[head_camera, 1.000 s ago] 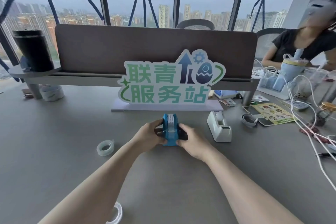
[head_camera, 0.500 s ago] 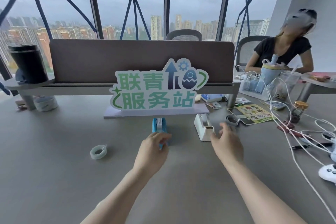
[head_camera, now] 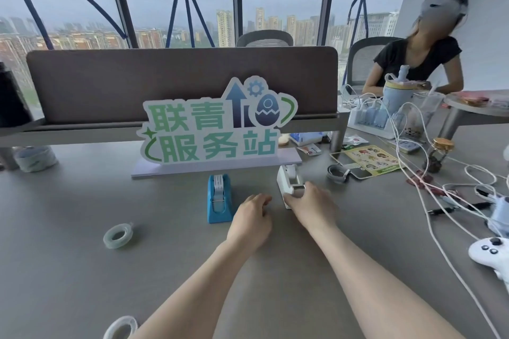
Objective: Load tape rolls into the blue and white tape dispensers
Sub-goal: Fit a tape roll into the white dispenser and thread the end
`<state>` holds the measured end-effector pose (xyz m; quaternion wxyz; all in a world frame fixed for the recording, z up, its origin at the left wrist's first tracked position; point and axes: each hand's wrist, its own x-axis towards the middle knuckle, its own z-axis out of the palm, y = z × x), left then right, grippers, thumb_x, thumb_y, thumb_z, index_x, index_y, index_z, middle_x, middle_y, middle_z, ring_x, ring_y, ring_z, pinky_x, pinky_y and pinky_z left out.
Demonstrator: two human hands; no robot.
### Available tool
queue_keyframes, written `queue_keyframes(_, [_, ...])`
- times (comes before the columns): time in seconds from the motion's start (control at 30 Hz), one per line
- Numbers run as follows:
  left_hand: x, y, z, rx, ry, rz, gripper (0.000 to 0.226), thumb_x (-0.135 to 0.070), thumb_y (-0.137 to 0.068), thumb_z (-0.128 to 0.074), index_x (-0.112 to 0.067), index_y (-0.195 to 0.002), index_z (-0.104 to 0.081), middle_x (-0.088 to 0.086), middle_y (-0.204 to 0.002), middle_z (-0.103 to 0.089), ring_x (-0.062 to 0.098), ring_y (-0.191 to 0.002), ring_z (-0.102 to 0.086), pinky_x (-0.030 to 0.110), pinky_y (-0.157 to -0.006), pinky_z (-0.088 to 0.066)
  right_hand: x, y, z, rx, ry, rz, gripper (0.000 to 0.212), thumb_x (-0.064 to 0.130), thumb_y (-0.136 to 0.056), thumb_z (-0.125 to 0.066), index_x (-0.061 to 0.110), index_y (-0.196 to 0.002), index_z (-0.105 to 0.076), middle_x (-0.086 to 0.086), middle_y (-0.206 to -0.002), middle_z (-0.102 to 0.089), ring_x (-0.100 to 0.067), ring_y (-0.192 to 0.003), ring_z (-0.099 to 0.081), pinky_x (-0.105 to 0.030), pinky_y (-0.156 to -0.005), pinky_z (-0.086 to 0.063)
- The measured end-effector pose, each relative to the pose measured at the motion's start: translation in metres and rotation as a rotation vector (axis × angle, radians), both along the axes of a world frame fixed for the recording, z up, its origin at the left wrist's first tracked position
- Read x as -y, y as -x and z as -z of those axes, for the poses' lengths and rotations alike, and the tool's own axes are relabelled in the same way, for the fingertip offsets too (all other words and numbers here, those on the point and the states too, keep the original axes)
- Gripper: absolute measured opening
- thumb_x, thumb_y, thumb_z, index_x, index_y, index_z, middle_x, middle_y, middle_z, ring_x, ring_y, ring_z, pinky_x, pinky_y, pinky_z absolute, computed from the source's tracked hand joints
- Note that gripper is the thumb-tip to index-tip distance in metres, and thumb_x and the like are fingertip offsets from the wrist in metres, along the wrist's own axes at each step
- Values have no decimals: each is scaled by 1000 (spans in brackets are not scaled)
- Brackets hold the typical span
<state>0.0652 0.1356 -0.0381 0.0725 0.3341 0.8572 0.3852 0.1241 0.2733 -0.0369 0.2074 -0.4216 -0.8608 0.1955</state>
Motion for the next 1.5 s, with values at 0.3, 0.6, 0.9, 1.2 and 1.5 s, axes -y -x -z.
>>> queue_keyframes(0.3, [20, -15, -1, 57, -55, -21, 48, 3, -83, -38, -14, -122, -61, 5, -125, -62, 21, -113, -59, 26, -97, -45, 22, -43, -1, -67, -33, -46, 38, 51, -70, -60, 15, -81, -58, -9, -87, -69, -34, -89, -62, -34, -62, -42])
queue_keyframes(0.6, [91, -60, -6, 122, -113, -60, 35, -10, -86, -48, -24, -112, -65, -5, -109, -69, 14, -97, -65, 25, -81, -49, 123, -134, -6, -120, -84, -134, 37, 52, -76, -61, 15, -82, -58, -2, -73, -57, -29, -81, -60, -34, -63, -43])
queue_keyframes(0.9, [147, -87, -7, 245, -213, -97, 39, -2, -77, -51, -30, -90, -74, -8, -94, -75, 13, -94, -69, 31, -88, -53, 202, -156, 7, -183, -243, -191, 45, 60, -66, -68, 18, -65, -55, 0, -58, -62, -25, -62, -59, -30, -50, -32])
queue_keyframes(1.2, [158, -93, -4, 245, -278, -115, 40, 4, -79, -50, -20, -100, -74, -17, -85, -70, -14, -73, -63, 21, -78, -51, 212, -162, 10, -176, -106, -284, 51, 68, -70, -62, 21, -87, -53, 5, -86, -63, -20, -90, -56, -34, -66, -45])
queue_keyframes(1.5, [160, -88, 1, 258, -268, -78, 40, 3, -79, -49, -19, -104, -72, -7, -97, -72, 12, -93, -70, 25, -84, -50, 149, -141, -25, -96, -39, -555, 50, 37, -88, -59, 24, -136, -51, 6, -136, -57, -16, -119, -54, -30, -96, -44])
